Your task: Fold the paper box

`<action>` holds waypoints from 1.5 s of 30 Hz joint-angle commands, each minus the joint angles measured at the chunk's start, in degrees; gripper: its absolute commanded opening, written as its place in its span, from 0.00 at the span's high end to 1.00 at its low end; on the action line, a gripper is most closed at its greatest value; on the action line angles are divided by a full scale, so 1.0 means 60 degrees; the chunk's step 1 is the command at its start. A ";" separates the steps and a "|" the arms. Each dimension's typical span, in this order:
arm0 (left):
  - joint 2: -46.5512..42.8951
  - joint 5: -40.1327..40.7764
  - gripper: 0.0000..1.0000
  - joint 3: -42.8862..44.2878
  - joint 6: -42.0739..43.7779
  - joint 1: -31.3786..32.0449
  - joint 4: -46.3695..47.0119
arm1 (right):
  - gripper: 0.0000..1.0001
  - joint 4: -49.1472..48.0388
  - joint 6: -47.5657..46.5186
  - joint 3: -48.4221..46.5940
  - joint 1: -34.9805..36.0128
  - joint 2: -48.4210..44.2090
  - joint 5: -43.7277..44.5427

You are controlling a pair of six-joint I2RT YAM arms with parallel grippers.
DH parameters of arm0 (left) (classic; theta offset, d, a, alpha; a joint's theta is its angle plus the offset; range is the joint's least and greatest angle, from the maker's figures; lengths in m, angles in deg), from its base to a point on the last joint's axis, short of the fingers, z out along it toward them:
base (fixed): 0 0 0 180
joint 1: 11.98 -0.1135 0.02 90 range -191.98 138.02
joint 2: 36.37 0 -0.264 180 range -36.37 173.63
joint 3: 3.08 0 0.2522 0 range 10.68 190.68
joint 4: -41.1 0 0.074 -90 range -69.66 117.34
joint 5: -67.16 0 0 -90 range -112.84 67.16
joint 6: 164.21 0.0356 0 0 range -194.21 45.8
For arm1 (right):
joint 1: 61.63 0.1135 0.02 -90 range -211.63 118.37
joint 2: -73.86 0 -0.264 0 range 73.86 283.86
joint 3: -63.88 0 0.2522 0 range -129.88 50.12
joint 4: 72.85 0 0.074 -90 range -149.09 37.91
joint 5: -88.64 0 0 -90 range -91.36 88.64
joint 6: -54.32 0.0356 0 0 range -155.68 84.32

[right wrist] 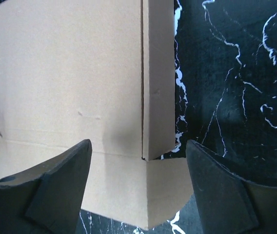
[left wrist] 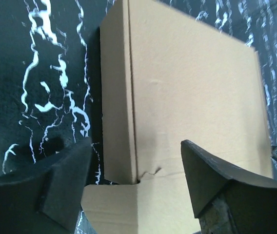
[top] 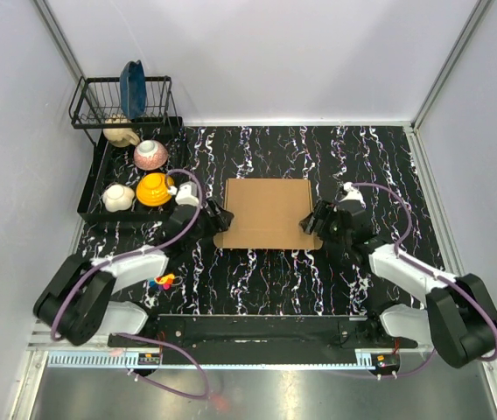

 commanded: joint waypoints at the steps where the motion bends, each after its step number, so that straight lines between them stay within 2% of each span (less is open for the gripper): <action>1: -0.1628 0.0954 0.21 0.0550 0.0415 -0.0048 -0.0847 | 0.14 0.1134 -0.0443 -0.0739 0.0008 -0.1120 0.0740; 5: -0.2524 0.1509 0.20 0.0421 0.0270 -0.0136 -0.1376 | 0.14 0.1400 -0.0502 -0.0886 -0.0152 -0.1606 0.1078; 7: -0.2672 0.1614 0.23 0.0171 -0.0140 -0.0223 -0.1115 | 0.22 0.1386 -0.0443 -0.0799 -0.0459 -0.1548 0.0933; 9: -0.2512 0.1265 0.55 -0.0297 -0.0738 -0.0501 -0.0604 | 0.35 0.1269 -0.0268 -0.0653 -0.0738 -0.1416 0.0611; 10: -0.2250 0.1031 0.65 -0.0458 -0.1032 -0.0633 -0.0180 | 0.49 0.0993 -0.0195 -0.0579 -0.1044 -0.1285 0.0290; 11: -0.2102 0.0767 0.77 -0.0648 -0.1310 -0.0866 -0.0088 | 0.57 0.0889 0.0009 -0.0405 -0.1163 -0.1255 0.0229; 14: -0.1604 0.0517 0.89 -0.0971 -0.2073 -0.1204 0.0393 | 0.74 0.0435 0.0259 -0.0126 -0.1630 -0.1196 -0.0106; 16: -0.1094 0.0283 0.92 -0.1104 -0.2498 -0.1337 0.1065 | 0.81 0.0026 0.0318 -0.0037 -0.1866 -0.0949 -0.0559; 18: -0.0624 -0.0172 0.96 -0.1148 -0.2776 -0.1483 0.1594 | 0.94 -0.0399 0.0494 0.0022 -0.2174 -0.0655 -0.0840; 20: 0.0035 -0.0435 0.97 -0.1177 -0.3026 -0.1484 0.2297 | 1.00 -0.0766 0.0713 0.0095 -0.2321 -0.0172 -0.1235; 22: 0.0607 -0.0524 0.97 -0.1192 -0.3246 -0.1513 0.2984 | 1.00 -0.1321 0.0787 0.0124 -0.2336 0.0266 -0.1513; 30: 0.2042 -0.1432 0.96 -0.0797 -0.3378 -0.1513 0.4072 | 1.00 -0.2377 0.1095 -0.0140 -0.2350 0.1747 -0.2276; 36: 0.2542 -0.1886 0.98 -0.0797 -0.3422 -0.1542 0.5053 | 1.00 -0.2963 0.1212 0.0036 -0.2336 0.2129 -0.2584; 45: 0.2718 -0.2282 0.99 -0.0665 -0.3393 -0.1572 0.5113 | 1.00 -0.3258 0.1344 -0.0051 -0.2350 0.2553 -0.3140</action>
